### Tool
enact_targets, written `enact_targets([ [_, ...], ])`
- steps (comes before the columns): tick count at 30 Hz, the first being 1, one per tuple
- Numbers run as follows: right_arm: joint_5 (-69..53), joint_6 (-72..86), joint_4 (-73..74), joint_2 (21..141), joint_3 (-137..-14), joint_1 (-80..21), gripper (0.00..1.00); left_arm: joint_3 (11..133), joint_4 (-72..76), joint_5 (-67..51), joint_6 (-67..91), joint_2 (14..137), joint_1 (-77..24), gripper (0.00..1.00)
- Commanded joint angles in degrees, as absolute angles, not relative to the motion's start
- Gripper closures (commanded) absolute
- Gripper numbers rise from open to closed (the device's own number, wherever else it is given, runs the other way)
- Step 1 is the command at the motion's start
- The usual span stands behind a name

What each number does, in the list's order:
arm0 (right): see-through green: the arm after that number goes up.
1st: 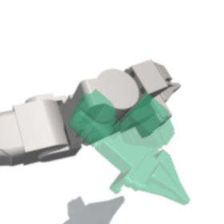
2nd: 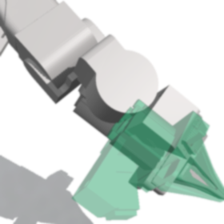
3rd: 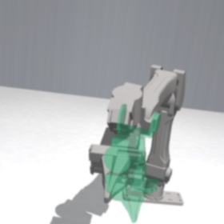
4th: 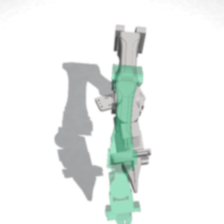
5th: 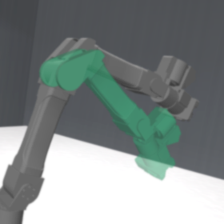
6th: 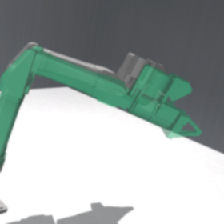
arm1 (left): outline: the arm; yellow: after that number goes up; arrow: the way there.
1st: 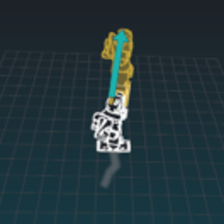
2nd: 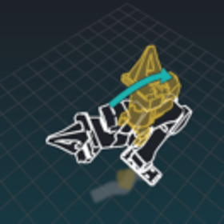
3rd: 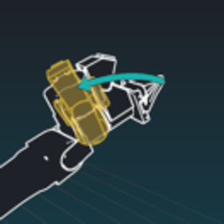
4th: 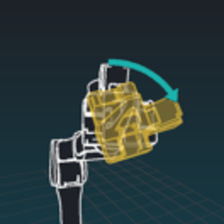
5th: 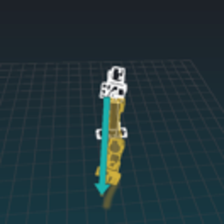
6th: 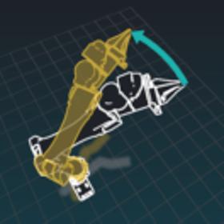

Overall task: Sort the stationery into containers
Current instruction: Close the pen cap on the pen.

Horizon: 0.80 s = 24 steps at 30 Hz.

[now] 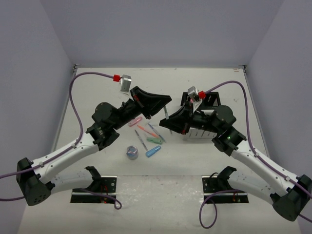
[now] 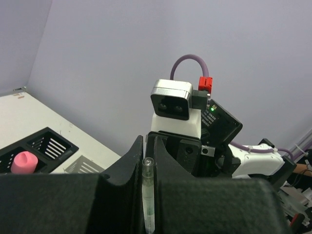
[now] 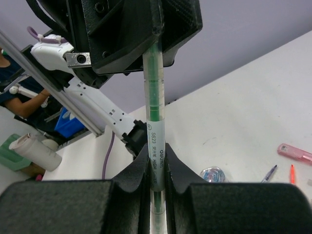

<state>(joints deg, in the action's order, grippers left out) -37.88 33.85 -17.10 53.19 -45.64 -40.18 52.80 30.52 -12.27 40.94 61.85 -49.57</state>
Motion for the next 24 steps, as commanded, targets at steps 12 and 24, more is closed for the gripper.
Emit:
enact_targets([
  [12, -33.56, 35.59, -19.57, 60.15, -62.07, -31.17, 1.0, 40.45, 32.64, -13.98, 44.91, 64.42, -57.81, 1.0],
  [24, -35.09, 33.07, -15.18, 65.9, -69.19, -29.44, 1.0, 38.48, 34.73, -12.15, 44.15, 66.02, -62.31, 1.0],
])
